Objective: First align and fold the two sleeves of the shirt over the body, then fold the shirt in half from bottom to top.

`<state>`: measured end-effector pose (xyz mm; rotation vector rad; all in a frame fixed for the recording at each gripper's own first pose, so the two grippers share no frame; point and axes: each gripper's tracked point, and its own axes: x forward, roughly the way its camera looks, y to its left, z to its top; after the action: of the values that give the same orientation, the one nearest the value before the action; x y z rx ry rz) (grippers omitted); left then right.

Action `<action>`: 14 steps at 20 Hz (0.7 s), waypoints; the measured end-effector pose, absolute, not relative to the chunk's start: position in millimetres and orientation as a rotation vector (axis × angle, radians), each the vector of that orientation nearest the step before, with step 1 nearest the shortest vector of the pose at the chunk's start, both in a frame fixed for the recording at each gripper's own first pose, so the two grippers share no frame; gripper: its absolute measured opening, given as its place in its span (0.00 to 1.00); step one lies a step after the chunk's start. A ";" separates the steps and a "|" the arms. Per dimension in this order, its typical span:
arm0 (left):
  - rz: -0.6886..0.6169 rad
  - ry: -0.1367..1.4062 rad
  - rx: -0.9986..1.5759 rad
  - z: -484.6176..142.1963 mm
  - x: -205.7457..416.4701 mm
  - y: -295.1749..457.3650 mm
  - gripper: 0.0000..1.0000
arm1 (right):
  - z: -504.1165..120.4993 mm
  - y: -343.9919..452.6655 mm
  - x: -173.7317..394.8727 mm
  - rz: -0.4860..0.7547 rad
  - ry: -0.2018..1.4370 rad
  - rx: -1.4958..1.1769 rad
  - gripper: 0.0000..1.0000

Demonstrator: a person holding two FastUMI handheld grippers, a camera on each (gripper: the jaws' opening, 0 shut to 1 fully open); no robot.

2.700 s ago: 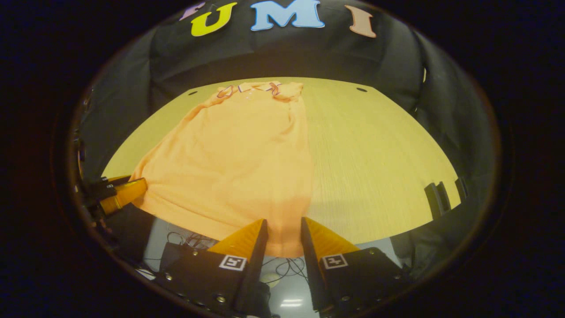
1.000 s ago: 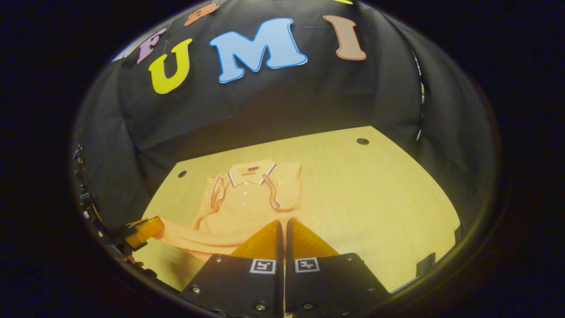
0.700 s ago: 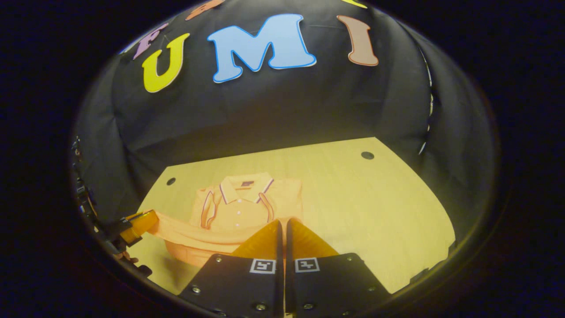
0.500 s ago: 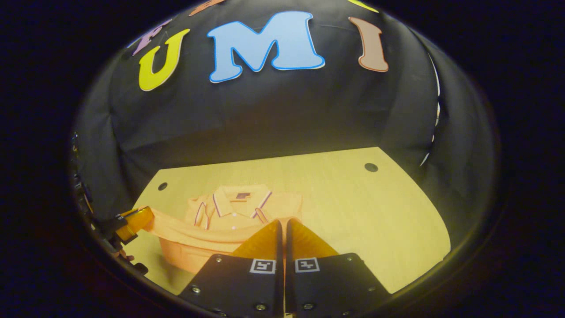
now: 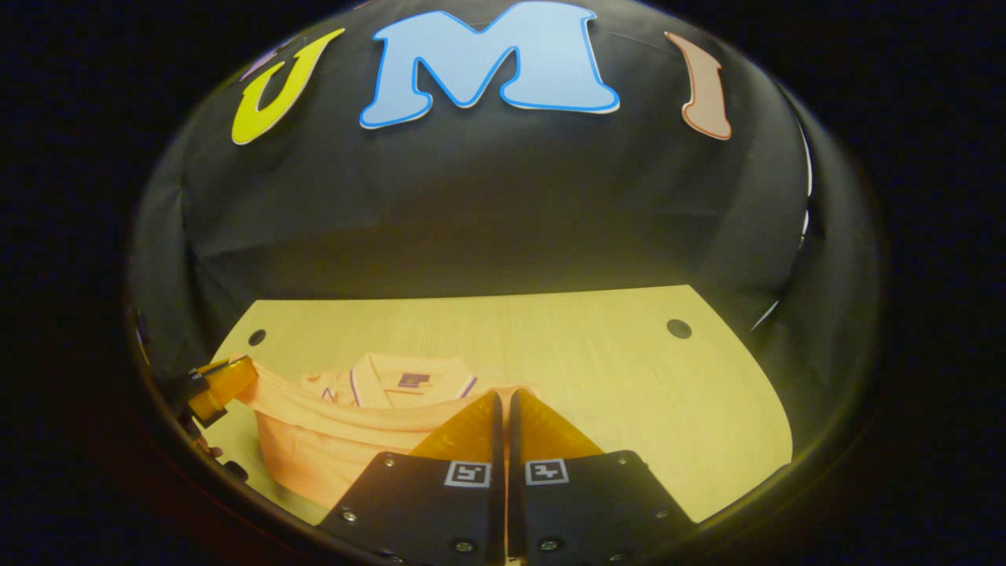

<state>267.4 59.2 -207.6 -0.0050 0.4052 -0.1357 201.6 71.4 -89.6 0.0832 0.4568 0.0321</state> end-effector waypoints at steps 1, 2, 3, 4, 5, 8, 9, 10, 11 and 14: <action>-0.137 0.396 0.000 -208.0 273.8 59.4 0.06 | -89.4 70.6 208.7 0.025 0.451 0.085 0.02; -0.141 0.387 0.010 -209.2 280.1 57.1 0.06 | -89.8 69.4 216.1 0.019 0.446 0.089 0.02; -0.143 0.378 0.027 -209.4 285.6 56.0 0.06 | -90.6 69.1 222.2 0.013 0.448 0.094 0.00; -0.146 0.365 0.042 -209.4 292.1 54.6 0.07 | -93.4 69.4 228.4 0.005 0.450 0.104 0.02; -0.151 0.354 0.056 -210.2 297.9 52.5 0.06 | -95.5 68.6 234.7 -0.001 0.451 0.114 0.02; -0.155 0.331 0.090 -217.2 312.9 49.9 0.07 | -105.3 65.7 249.8 -0.023 0.455 0.122 0.02; -0.150 0.328 0.100 -221.0 317.4 50.8 0.07 | -108.7 65.4 253.6 -0.028 0.459 0.122 0.02; -0.147 0.324 0.104 -224.5 322.1 52.2 0.06 | -113.9 65.4 257.2 -0.032 0.464 0.120 0.02; -0.145 0.321 0.107 -228.4 326.2 52.5 0.07 | -118.8 65.3 260.3 -0.037 0.468 0.115 0.02; -0.131 0.330 0.111 -244.1 334.1 56.6 0.06 | -132.7 66.9 269.1 -0.045 0.487 0.106 0.03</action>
<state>334.1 56.6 -244.1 0.1106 0.3302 -0.1307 269.1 66.9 -132.7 0.1059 0.4873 -0.0454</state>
